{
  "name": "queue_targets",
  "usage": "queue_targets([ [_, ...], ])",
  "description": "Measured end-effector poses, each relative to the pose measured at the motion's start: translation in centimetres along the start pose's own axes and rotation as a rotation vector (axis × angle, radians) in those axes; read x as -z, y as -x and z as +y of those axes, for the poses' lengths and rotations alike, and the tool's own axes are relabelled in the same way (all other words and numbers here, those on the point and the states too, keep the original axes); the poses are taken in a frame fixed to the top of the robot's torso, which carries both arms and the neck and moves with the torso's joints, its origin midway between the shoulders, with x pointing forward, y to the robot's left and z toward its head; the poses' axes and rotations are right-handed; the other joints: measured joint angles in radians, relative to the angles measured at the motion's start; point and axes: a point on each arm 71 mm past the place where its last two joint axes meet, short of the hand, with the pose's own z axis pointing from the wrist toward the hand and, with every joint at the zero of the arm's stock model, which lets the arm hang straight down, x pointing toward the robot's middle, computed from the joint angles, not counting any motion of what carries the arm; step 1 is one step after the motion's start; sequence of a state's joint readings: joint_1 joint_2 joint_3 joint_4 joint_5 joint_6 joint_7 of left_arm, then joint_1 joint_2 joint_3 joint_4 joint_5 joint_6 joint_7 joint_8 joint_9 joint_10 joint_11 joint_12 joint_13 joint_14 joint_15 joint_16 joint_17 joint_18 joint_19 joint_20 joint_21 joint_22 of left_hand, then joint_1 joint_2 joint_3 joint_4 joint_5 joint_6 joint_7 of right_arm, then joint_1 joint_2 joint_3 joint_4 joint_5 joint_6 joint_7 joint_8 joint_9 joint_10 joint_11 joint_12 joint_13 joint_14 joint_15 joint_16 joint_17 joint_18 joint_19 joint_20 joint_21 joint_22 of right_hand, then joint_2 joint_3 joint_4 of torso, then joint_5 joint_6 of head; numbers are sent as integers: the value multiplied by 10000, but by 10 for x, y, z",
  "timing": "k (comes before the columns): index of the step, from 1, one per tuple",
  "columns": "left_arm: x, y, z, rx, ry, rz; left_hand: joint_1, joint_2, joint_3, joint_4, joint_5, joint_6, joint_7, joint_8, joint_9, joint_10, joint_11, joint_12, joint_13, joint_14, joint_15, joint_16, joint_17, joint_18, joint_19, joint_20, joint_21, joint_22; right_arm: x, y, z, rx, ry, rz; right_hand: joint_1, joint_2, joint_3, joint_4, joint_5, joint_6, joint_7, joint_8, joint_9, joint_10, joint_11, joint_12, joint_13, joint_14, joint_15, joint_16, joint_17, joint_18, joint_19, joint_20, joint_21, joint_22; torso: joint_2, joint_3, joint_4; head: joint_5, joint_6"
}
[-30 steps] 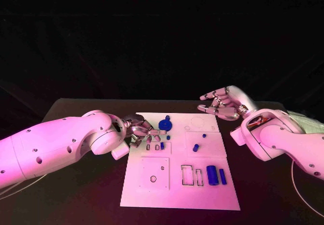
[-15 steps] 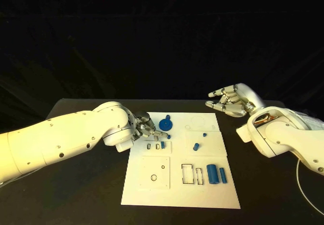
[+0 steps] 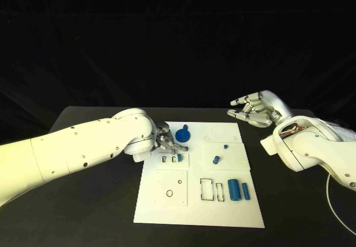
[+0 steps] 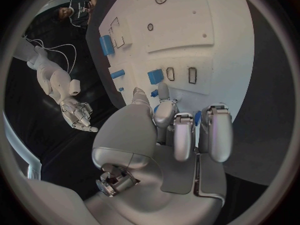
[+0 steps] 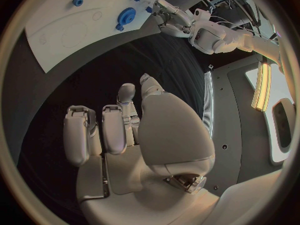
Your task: Assemble the parts on the task board
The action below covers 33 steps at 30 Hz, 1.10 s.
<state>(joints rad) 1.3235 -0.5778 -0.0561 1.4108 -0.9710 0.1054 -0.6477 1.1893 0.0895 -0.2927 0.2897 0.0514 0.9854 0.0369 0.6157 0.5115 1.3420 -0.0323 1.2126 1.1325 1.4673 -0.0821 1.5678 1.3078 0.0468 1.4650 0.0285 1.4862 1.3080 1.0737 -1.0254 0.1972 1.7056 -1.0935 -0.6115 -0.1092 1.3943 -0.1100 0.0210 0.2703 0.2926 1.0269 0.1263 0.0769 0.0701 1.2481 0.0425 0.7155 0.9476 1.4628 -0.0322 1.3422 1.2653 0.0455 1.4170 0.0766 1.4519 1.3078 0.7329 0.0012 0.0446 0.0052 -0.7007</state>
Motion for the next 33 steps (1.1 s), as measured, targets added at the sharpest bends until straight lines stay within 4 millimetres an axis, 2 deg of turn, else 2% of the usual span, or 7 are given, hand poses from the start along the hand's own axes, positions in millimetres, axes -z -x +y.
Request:
queue_targets([
  [8,-4,-2,-3,-323,116,223,53,53,-27,-28,0,-71,-1,56,138,0,0,40,24,0,0,0,-1,1,0,0,9,-1,-1,0,-2,20,-70,20,0,0,-30,30,0,0,0,0,-1,-37,-37,-51,-35,0,0,0,-33,0,-47,23,-14,-1,12,0,-23,10,-58],
  [19,-7,-5,-9,-595,126,462,95,95,-27,-28,0,-104,-34,135,257,-1,1,104,60,0,0,0,-2,1,-1,1,9,-2,-2,-2,-1,0,-70,94,0,0,-29,29,0,0,0,0,-1,-37,-38,-51,-35,0,0,0,-32,0,-47,23,-14,-2,13,0,-24,12,-131],
  [27,-8,-6,-9,-718,168,605,251,250,-26,-28,0,-175,-34,195,423,-1,1,105,91,0,1,0,-3,2,-1,1,8,-3,-2,-3,-1,4,-76,129,0,0,-29,30,38,0,0,0,-2,-36,-38,-51,-43,0,0,-40,-32,0,-47,24,-14,-3,17,0,-30,19,-172],
  [31,-8,-6,-9,-768,181,666,315,203,-4,-50,0,-214,2,225,477,-2,1,105,94,0,1,0,-3,1,-1,1,8,-3,-2,-3,-1,8,-79,147,0,0,-29,29,38,0,0,0,-2,-36,-37,-51,-43,0,0,-40,-32,0,-47,24,-14,-3,18,0,-26,17,-194],
  [33,-8,-6,-9,-803,188,707,371,258,32,-86,0,-212,0,224,515,-2,1,105,94,0,1,0,-4,1,-1,1,8,-3,-2,-3,-1,9,-79,163,0,0,-29,30,38,0,0,0,-2,-36,-37,-51,-43,0,0,-40,-32,0,-46,24,-14,-3,18,-1,-25,15,-201],
])
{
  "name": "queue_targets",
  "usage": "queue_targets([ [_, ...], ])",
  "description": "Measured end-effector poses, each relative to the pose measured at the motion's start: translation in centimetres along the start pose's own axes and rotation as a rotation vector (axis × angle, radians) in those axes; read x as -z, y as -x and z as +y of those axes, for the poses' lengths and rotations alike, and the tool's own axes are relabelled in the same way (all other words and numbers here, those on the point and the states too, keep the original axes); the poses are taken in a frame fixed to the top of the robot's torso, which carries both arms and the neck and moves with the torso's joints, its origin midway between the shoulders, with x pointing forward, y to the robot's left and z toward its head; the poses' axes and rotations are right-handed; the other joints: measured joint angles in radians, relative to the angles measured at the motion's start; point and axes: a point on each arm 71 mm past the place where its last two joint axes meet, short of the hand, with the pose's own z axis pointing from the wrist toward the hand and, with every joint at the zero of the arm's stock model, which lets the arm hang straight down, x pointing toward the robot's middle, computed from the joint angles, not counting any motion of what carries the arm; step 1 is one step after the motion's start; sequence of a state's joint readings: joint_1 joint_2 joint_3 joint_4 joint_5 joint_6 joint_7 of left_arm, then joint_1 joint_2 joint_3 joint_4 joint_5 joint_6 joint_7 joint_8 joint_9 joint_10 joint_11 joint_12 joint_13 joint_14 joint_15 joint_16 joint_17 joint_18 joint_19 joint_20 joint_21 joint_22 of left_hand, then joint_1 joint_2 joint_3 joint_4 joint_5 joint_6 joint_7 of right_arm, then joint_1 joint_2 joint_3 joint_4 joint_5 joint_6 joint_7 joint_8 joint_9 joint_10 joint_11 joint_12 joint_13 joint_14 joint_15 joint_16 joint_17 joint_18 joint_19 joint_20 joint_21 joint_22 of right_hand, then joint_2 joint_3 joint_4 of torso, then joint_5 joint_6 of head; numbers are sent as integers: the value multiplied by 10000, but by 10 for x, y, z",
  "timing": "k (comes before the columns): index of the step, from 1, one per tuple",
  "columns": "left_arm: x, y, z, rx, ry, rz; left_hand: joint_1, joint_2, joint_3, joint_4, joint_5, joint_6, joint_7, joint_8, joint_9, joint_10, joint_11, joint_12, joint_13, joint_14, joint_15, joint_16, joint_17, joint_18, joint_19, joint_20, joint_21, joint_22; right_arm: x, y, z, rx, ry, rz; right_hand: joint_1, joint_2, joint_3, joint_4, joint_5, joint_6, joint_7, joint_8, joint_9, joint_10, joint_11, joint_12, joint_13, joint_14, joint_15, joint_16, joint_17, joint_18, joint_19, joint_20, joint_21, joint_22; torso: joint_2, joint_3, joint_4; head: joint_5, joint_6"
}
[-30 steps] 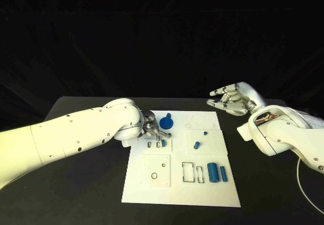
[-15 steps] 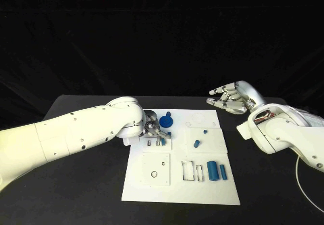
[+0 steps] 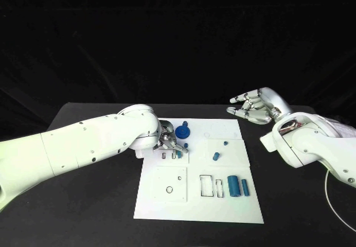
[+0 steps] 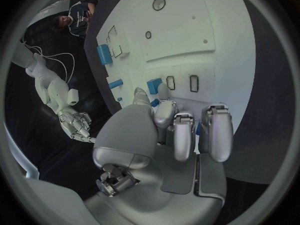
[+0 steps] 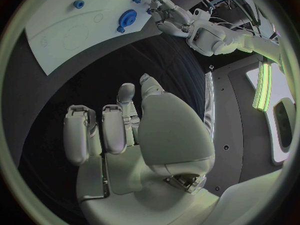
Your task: Assemble the parts on the task board
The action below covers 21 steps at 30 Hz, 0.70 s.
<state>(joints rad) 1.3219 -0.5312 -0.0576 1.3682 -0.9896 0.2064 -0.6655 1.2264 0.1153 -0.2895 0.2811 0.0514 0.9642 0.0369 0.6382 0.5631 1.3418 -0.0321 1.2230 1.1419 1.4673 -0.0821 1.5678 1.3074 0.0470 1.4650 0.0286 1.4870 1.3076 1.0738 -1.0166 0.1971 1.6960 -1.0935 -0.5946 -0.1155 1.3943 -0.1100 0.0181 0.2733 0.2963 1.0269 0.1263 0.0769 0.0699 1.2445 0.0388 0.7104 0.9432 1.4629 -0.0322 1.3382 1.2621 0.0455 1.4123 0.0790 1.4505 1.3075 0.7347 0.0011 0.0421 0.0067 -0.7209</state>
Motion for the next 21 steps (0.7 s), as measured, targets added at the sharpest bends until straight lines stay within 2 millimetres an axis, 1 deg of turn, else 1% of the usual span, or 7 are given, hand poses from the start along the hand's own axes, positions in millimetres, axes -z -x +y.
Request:
queue_targets([
  [2,0,0,0,-33,2,37,67,-65,1,-1,0,-22,-22,44,42,0,0,0,0,0,0,0,0,0,0,0,0,0,0,0,0,1,-1,11,0,0,0,0,0,0,0,0,0,0,0,0,0,0,0,0,0,0,0,0,0,0,0,0,-1,-6,-6],
  [4,0,-1,0,-71,0,76,131,-21,29,-29,0,-37,-36,45,88,0,0,0,11,0,0,0,0,0,0,0,0,0,0,0,0,2,-1,23,0,0,0,0,0,0,0,0,0,0,0,0,-4,0,0,0,-9,1,0,0,0,0,1,0,-1,-8,-11],
  [6,0,-1,-1,-101,-3,108,166,-57,49,-49,0,-36,-36,45,126,0,0,0,17,0,0,0,0,0,0,0,0,-1,0,0,0,3,-1,34,0,0,0,0,0,0,0,0,0,0,0,0,-9,0,0,0,-13,0,0,0,0,-1,1,4,-2,-10,-21],
  [9,0,-2,-1,-142,-11,147,259,27,88,-87,0,-74,1,84,172,-1,0,0,25,0,0,0,-1,0,0,0,0,-1,0,0,0,4,0,53,0,0,0,0,0,0,0,0,-1,0,0,0,-9,0,0,0,-13,0,0,0,0,-1,2,7,-4,-10,-32],
  [14,0,-2,-2,-178,-14,177,464,151,226,-212,0,-109,-36,84,294,-1,1,0,44,0,0,0,-1,1,0,0,0,-1,0,-1,0,6,1,89,0,0,0,0,0,0,0,0,-1,1,0,0,-9,0,0,0,-13,0,0,0,0,-1,4,6,-5,-19,-37],
  [19,0,-2,-3,-197,-27,186,941,315,728,-416,-1,-197,-52,83,447,18,-19,0,81,-4,-4,0,-1,0,0,0,0,-1,0,-1,0,6,2,119,0,0,-29,29,0,0,0,0,-1,1,1,0,-9,0,0,0,-13,0,0,0,0,-2,6,7,-4,-28,-62],
  [21,0,-2,-4,-201,-36,187,1096,363,949,-469,-2,-247,-101,84,502,32,-33,0,80,-36,-35,0,-1,0,13,-13,0,-1,0,-2,0,4,3,131,0,0,-28,28,0,0,0,0,-1,1,1,0,-8,0,0,0,-12,1,0,0,0,-2,6,7,-3,-28,-77],
])
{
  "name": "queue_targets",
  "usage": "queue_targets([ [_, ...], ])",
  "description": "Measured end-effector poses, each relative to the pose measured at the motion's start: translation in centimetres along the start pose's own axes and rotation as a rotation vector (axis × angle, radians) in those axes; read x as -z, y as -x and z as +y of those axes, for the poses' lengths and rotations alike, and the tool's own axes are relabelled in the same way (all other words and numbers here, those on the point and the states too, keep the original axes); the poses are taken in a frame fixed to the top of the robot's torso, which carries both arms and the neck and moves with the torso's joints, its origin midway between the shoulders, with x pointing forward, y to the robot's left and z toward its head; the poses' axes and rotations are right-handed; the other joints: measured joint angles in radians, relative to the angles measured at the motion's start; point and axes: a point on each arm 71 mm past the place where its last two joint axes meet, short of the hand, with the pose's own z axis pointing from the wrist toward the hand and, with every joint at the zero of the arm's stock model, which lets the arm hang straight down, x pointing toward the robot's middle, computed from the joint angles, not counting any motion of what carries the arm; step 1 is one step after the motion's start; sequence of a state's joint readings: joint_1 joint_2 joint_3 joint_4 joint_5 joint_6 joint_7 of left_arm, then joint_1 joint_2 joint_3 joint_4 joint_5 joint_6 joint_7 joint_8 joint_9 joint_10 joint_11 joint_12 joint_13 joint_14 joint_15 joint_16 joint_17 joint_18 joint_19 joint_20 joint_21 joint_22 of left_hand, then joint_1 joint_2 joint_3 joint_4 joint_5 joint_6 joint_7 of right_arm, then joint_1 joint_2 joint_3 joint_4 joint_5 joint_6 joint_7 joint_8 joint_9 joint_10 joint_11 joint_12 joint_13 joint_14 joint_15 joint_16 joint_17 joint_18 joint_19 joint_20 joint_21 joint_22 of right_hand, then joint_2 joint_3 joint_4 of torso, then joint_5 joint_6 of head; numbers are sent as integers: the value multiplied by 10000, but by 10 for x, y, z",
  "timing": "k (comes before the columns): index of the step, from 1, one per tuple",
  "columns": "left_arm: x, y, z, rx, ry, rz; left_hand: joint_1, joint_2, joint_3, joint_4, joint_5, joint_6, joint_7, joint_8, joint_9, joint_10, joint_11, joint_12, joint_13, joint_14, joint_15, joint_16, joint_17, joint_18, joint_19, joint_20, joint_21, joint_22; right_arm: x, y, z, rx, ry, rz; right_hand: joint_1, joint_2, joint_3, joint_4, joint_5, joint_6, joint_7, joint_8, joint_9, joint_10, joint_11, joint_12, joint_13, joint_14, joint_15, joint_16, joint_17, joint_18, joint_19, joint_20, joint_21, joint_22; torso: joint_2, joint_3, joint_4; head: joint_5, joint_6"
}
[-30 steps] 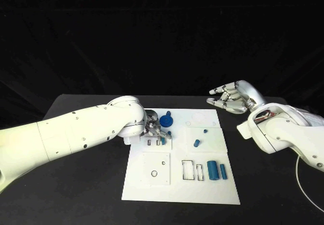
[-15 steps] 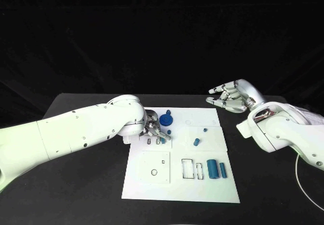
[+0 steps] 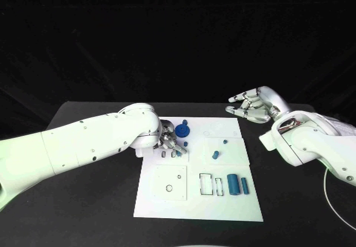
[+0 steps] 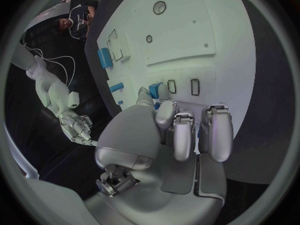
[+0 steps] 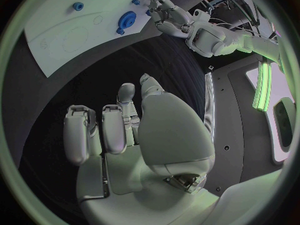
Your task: Assemble the parts on the task board
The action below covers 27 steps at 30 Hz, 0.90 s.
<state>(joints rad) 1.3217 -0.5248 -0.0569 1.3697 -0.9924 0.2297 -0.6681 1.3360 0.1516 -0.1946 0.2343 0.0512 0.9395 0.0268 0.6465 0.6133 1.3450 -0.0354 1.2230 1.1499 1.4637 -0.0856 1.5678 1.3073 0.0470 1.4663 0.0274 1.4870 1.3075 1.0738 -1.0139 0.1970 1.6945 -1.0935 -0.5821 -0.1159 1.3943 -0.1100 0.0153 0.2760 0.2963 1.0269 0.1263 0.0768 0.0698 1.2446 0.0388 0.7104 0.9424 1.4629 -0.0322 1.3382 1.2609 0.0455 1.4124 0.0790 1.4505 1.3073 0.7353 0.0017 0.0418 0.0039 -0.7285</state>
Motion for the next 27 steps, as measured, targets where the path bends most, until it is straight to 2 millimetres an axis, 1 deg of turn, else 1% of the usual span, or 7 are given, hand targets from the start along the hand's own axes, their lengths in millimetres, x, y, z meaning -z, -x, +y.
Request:
queue_targets([
  [9,1,1,-2,26,-67,-10,421,75,1095,-80,35,-131,10,-124,145,4,-3,0,0,39,-38,0,8,2,-12,-60,0,-1,-1,-1,0,-1,-2,66,0,0,0,0,0,0,0,0,0,0,0,0,0,0,0,0,1,0,0,0,0,8,1,0,4,12,-47],
  [14,1,2,-2,64,-95,-17,666,-121,1825,-52,462,-203,14,-275,215,-18,-26,-3,-58,36,-40,0,8,3,-12,-60,0,-1,-1,-2,0,6,-8,151,0,0,-27,-28,40,0,0,0,0,0,0,0,-14,0,0,0,1,0,0,0,0,8,1,5,3,13,-56],
  [17,2,2,-1,111,-95,-7,884,-345,2181,286,879,-239,50,-358,240,-51,-58,-72,-59,3,-73,0,7,2,23,-97,0,-1,-1,-3,0,8,-3,223,0,0,-27,-28,40,0,0,0,0,0,0,0,-14,0,0,0,1,0,0,0,0,7,1,6,4,6,-55],
  [19,2,1,1,152,-88,1,893,-853,2857,864,1463,-256,67,-431,356,-51,-58,-168,-145,2,-73,0,7,2,-12,-132,0,-1,-1,-4,0,11,6,263,0,0,-28,-28,40,0,0,0,0,0,0,0,-14,0,0,0,1,-1,0,0,0,7,2,6,5,-2,-55],
  [21,2,0,3,231,-61,9,663,-1541,4144,1163,1702,-257,68,-448,456,-52,-59,-216,-56,1,-74,0,7,2,-12,-132,0,-1,-1,-4,0,16,19,319,0,0,-27,-28,40,0,0,0,0,0,0,0,-23,0,0,0,1,0,1,0,0,7,2,6,11,-4,-55],
  [23,2,-1,6,324,-42,1,207,-2141,5349,1176,1769,-253,73,-413,658,-29,-77,-154,76,-2,-78,0,6,2,-12,-132,0,-1,-1,-4,0,17,31,367,0,0,-27,-28,40,0,0,0,0,0,0,0,-24,0,0,0,1,0,1,0,0,7,2,10,11,2,-57],
  [27,4,-1,8,547,-61,-92,-548,-2909,6947,1067,1824,-193,88,-197,1039,81,-79,-148,6,-4,-80,0,6,2,-13,-132,0,-1,-1,-5,1,18,68,456,0,0,-27,-28,40,0,0,0,-1,1,0,0,-24,0,0,0,1,0,1,0,0,6,2,14,11,11,-64],
])
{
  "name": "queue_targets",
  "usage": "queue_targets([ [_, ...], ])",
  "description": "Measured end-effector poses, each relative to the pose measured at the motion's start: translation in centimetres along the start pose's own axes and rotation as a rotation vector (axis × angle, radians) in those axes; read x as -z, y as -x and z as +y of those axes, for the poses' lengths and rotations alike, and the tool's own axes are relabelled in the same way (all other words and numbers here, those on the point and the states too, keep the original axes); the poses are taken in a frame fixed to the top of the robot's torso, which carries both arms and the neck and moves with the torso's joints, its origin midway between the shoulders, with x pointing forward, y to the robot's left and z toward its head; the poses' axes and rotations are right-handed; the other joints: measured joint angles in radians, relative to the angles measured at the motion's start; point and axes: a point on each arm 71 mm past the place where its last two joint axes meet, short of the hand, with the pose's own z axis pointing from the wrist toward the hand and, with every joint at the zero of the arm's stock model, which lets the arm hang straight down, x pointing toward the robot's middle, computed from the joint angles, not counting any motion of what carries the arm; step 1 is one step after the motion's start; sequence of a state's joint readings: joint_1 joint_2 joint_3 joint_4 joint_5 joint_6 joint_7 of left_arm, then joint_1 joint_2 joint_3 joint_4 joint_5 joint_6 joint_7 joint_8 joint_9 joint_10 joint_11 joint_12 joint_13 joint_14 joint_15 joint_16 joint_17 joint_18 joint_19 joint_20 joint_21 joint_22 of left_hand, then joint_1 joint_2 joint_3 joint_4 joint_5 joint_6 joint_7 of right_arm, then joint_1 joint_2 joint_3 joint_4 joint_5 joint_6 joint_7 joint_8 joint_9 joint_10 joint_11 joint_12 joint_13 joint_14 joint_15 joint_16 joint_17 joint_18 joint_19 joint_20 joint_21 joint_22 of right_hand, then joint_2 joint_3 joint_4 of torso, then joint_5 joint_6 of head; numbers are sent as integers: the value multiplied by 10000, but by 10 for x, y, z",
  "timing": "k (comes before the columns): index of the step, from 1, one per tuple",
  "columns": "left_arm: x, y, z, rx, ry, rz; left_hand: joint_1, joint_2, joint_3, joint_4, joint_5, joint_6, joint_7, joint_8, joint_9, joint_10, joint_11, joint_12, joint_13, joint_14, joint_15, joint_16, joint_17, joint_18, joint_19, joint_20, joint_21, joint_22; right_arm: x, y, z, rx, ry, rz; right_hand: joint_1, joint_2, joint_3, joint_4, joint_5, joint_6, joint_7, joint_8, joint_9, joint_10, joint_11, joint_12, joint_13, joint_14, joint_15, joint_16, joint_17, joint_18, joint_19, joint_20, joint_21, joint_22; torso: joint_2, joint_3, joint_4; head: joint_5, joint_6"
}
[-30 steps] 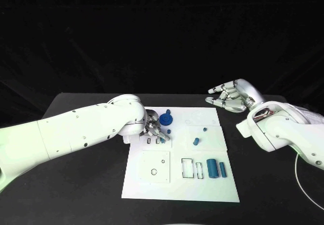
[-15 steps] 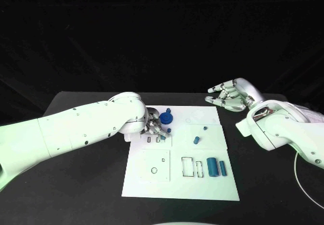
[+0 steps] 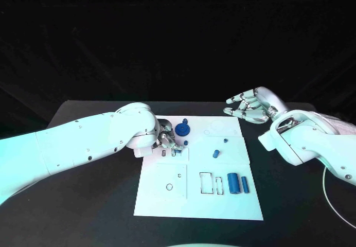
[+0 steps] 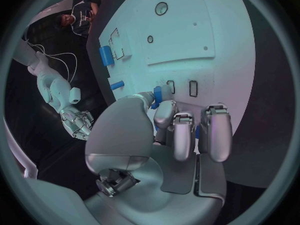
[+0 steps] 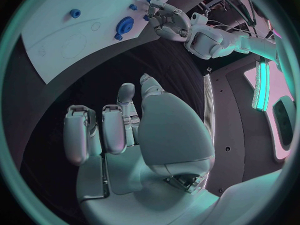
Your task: Assemble the parts on the task board
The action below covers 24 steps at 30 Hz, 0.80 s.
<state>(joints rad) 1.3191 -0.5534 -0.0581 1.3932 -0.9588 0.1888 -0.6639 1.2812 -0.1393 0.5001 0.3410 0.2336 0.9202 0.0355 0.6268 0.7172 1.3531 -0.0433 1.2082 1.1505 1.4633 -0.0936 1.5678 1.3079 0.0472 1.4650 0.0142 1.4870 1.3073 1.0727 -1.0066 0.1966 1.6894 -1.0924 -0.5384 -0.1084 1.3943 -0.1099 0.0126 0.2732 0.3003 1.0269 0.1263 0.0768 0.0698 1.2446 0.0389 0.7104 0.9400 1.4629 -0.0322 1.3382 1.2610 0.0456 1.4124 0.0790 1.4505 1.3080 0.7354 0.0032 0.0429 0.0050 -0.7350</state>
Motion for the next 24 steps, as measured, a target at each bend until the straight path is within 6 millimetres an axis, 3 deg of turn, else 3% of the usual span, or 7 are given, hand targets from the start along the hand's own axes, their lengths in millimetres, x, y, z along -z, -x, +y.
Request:
queue_targets([
  [5,4,0,3,367,-82,-235,-773,-162,789,-534,186,56,-21,64,258,79,26,0,0,0,0,0,-1,0,0,0,0,0,0,-1,1,0,48,92,0,0,0,0,0,0,0,0,0,0,0,0,0,0,0,0,0,0,0,0,0,0,0,3,0,12,0],
  [8,6,0,6,585,-119,-391,-952,-191,891,-636,328,71,-8,76,331,82,22,0,0,0,0,0,-1,0,0,0,0,0,0,-1,1,2,64,126,0,0,0,0,42,0,0,0,0,0,0,-40,-12,0,0,0,0,0,0,0,0,-1,0,4,6,13,0],
  [24,8,-7,23,759,52,-642,-1085,-216,1030,-776,445,129,-20,76,388,83,22,0,-33,1,1,0,-3,0,-1,1,0,6,0,-1,0,10,91,220,0,0,-28,28,40,38,38,0,0,0,0,-40,-13,0,0,0,1,0,0,0,0,-3,-2,46,39,29,-62],
])
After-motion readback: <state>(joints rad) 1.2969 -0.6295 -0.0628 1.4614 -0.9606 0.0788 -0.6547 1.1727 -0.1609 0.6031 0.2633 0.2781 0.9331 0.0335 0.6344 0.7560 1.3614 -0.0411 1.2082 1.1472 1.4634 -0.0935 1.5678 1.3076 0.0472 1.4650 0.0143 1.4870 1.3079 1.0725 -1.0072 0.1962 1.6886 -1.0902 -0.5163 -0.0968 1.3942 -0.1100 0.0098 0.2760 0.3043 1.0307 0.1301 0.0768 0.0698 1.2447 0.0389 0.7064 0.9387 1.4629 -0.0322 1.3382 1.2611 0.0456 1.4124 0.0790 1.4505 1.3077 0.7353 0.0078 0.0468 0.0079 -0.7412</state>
